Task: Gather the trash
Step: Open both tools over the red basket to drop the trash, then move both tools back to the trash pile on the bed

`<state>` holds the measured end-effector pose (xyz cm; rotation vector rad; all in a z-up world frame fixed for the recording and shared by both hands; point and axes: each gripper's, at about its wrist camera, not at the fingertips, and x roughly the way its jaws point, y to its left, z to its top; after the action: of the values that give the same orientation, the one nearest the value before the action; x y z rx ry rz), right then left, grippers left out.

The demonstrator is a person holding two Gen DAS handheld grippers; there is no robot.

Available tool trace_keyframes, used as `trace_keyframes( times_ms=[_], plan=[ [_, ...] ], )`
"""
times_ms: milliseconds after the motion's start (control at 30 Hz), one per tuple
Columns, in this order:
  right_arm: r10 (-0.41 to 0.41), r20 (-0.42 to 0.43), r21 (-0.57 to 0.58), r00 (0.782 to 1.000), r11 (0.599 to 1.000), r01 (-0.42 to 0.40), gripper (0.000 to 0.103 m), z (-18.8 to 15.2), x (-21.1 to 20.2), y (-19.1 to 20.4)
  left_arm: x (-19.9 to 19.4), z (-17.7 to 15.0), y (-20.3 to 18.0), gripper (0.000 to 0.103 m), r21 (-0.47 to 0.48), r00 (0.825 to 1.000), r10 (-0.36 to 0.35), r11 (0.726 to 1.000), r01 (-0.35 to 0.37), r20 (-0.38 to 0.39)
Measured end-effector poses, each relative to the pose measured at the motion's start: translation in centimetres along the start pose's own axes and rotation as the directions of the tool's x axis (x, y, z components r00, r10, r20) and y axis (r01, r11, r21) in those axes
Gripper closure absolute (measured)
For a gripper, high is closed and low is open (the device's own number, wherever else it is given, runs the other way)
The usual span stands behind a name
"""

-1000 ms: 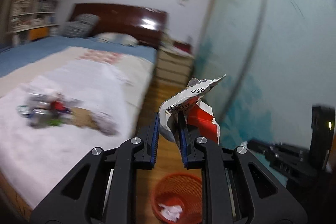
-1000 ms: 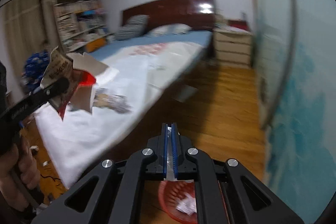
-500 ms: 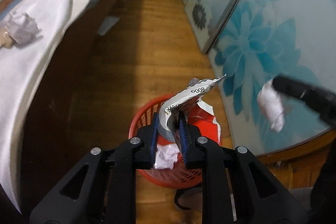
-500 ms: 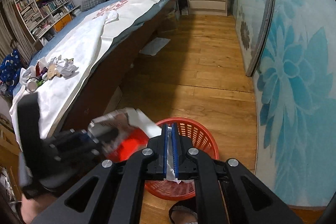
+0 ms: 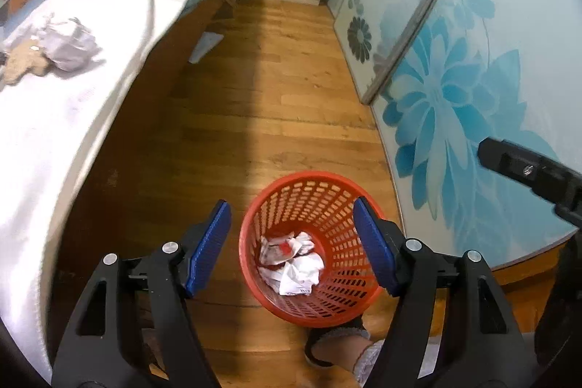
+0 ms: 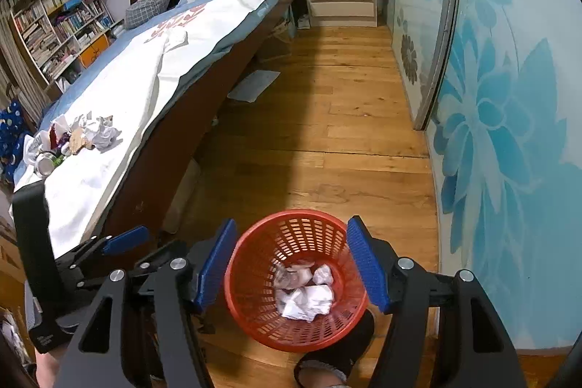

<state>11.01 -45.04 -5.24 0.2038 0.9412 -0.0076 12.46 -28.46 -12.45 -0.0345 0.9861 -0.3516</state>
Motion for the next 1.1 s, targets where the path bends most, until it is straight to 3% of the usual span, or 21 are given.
trace_keyframes(
  times_ms=[67,333,433,500,600,733,867,967,1100],
  plan=[
    [0.007,0.004,-0.003,1.000,1.000,-0.007,0.039,-0.1,-0.1,0.6,-1.5,-0.1,-0.3,0.033,0.038,0.998,0.041,0.998,-0.043,0.047],
    [0.060,0.031,-0.050,0.998,0.997,-0.058,0.036,-0.2,-0.4,5.1,-7.9,0.3,1.6,0.033,0.055,0.980,0.045,0.997,-0.056,0.192],
    [0.093,0.058,-0.083,0.994,0.993,-0.088,0.034,-0.1,-0.6,8.2,-12.0,0.3,3.9,0.033,0.007,0.950,0.087,0.996,-0.093,0.299],
    [0.104,0.074,-0.113,0.992,0.989,-0.095,0.033,-0.1,-0.7,10.3,-15.5,0.0,5.8,0.027,-0.019,0.922,0.099,0.995,-0.099,0.374],
    [0.115,0.098,-0.162,0.989,0.982,-0.098,0.032,-0.4,-0.8,13.7,-19.4,-0.5,9.0,0.022,-0.054,0.895,0.089,0.996,-0.072,0.438],
    [0.123,0.129,-0.214,0.984,0.972,-0.094,0.032,-0.8,-0.9,17.9,-22.6,-1.7,15.0,0.022,-0.129,0.872,0.139,0.988,-0.088,0.469],
    [0.134,0.140,-0.249,0.981,0.964,-0.096,0.030,-1.1,-0.6,21.5,-23.7,-3.0,20.0,0.021,-0.206,0.862,0.197,0.972,-0.111,0.466],
    [0.130,0.139,-0.267,0.982,0.959,-0.090,0.030,-1.6,0.1,24.2,-23.2,-3.4,22.8,0.021,-0.235,0.861,0.244,0.960,-0.150,0.446],
    [0.138,0.135,-0.290,0.981,0.952,-0.094,0.030,-2.2,0.7,27.2,-22.2,-3.2,25.6,0.021,-0.248,0.878,0.233,0.959,-0.136,0.418]
  ],
)
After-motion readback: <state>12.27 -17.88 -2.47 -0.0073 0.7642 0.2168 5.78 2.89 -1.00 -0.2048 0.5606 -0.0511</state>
